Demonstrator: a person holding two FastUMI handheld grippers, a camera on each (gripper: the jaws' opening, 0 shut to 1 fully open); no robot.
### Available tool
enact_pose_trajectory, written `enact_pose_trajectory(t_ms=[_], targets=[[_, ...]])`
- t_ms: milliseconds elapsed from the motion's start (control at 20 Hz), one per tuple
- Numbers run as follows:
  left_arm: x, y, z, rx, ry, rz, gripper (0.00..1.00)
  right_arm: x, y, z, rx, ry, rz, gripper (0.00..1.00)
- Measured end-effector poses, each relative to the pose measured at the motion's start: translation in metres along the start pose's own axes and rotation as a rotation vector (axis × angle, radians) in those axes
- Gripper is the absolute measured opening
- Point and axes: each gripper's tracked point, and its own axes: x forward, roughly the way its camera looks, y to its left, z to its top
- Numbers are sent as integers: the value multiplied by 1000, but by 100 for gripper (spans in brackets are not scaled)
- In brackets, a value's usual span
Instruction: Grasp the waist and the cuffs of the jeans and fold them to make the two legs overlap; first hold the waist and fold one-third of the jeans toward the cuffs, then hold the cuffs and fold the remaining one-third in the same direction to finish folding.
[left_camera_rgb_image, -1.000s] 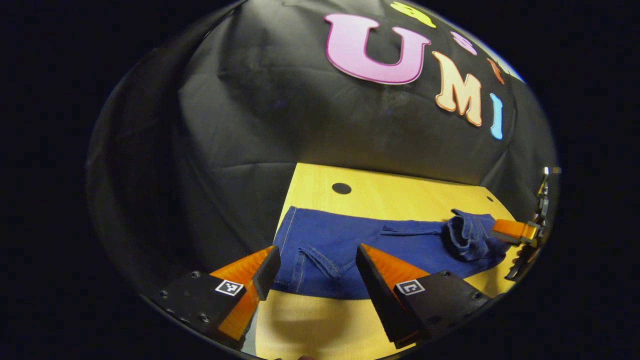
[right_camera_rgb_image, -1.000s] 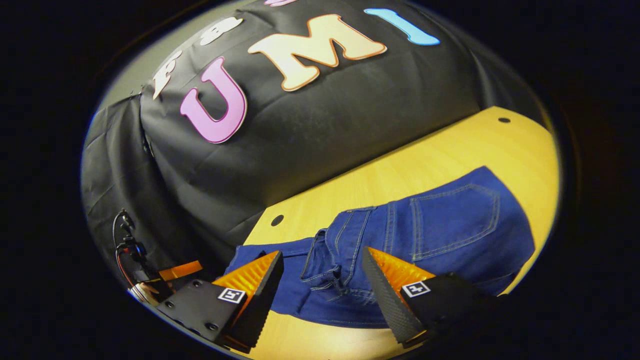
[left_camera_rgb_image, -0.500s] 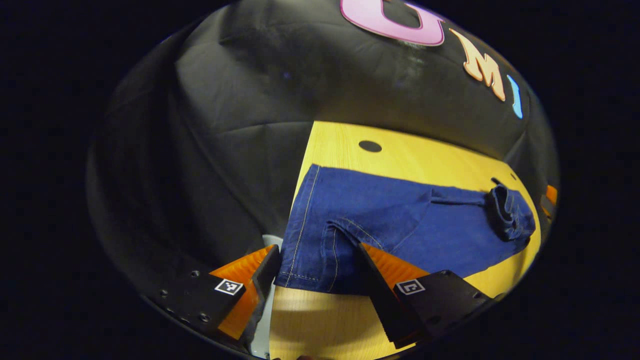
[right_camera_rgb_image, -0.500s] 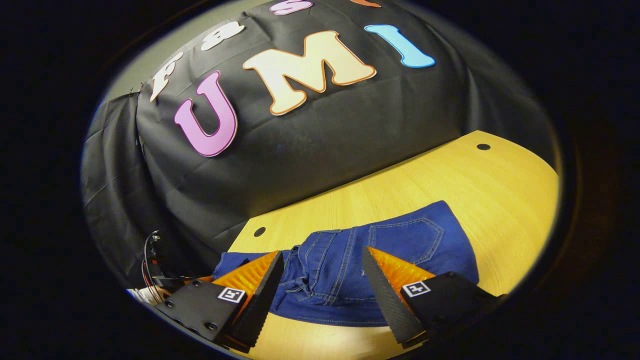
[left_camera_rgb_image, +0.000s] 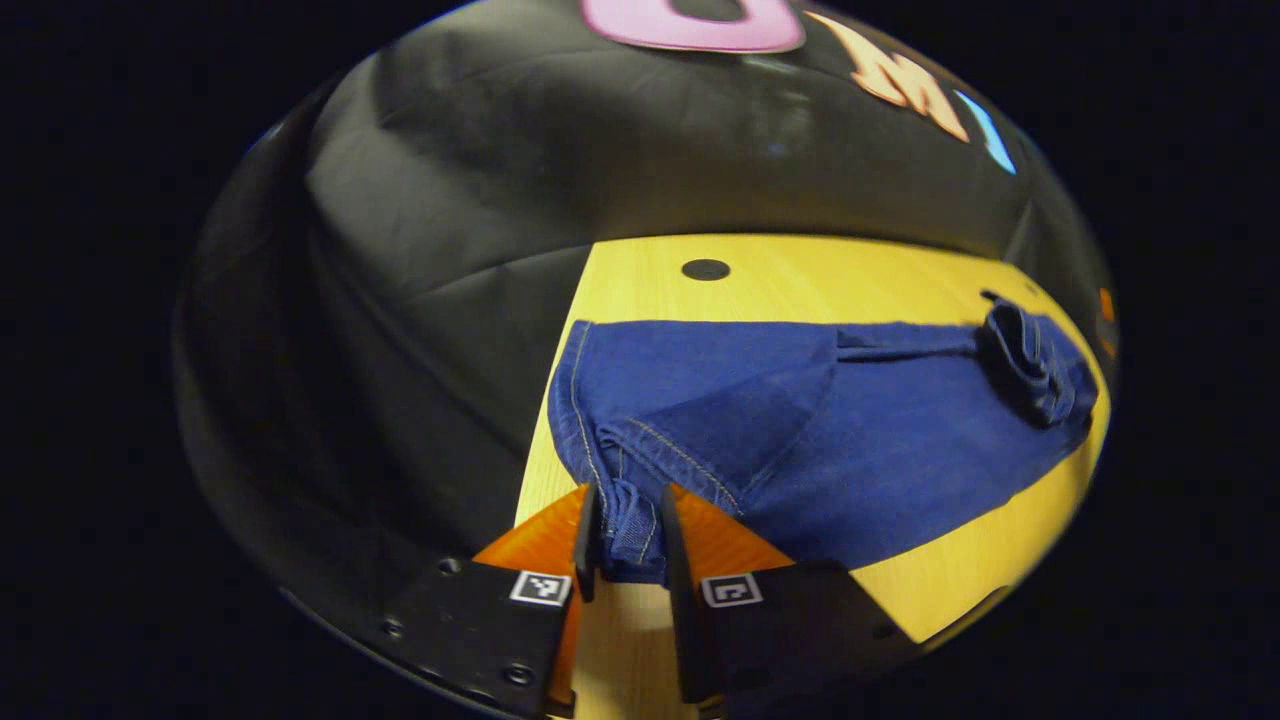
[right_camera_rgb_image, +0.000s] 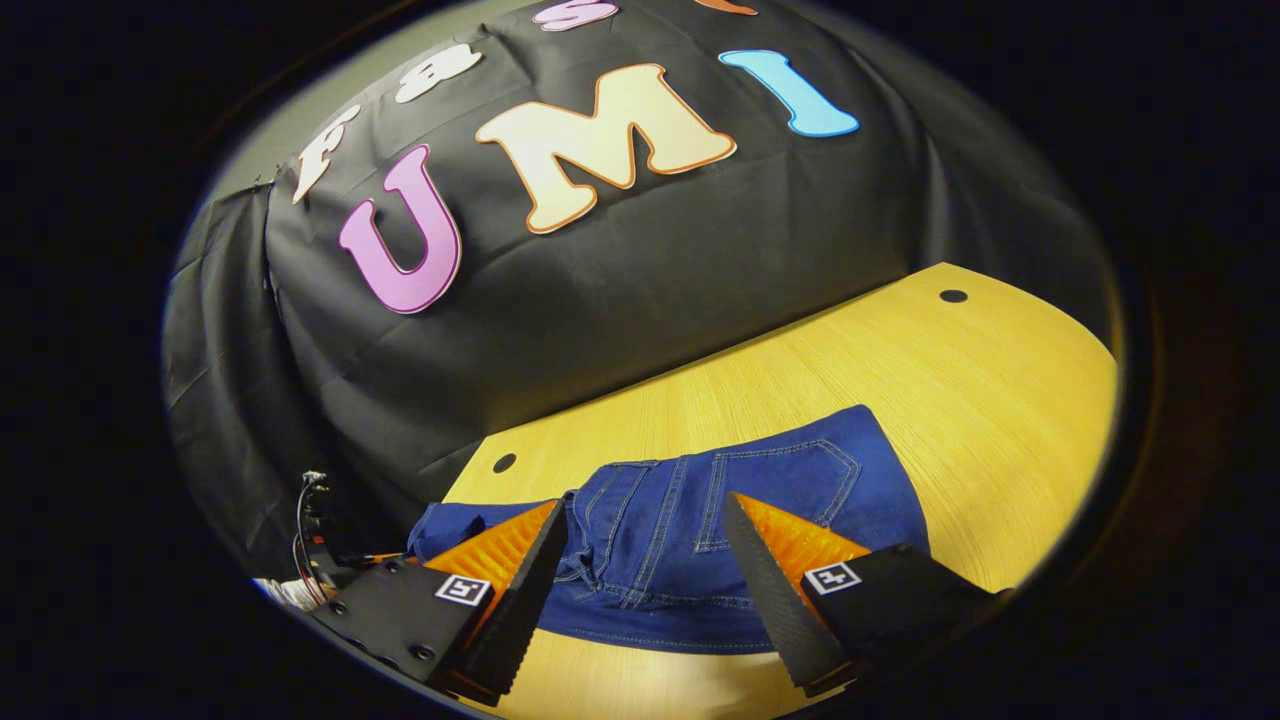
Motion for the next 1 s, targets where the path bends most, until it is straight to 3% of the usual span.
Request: enact_pose_trajectory(t_ms=[150,300,550,800,1000], targets=[[-2,-1,5,88,-5,49,20,1,-4,3,0,3,12,98],[-7,0,10,-14,6,39,0,0,-14,10,-14,0,25,98],[-39,-3,57,-193,-95,7,0,-9,-33,34,-30,7,58,98],[-86,-25,118,-164,-191,-5,0,-25,-54,67,-61,-26,72,97],[-100,-79,165,-138,-250,-61,0,-39,-66,89,-68,-49,88,97]])
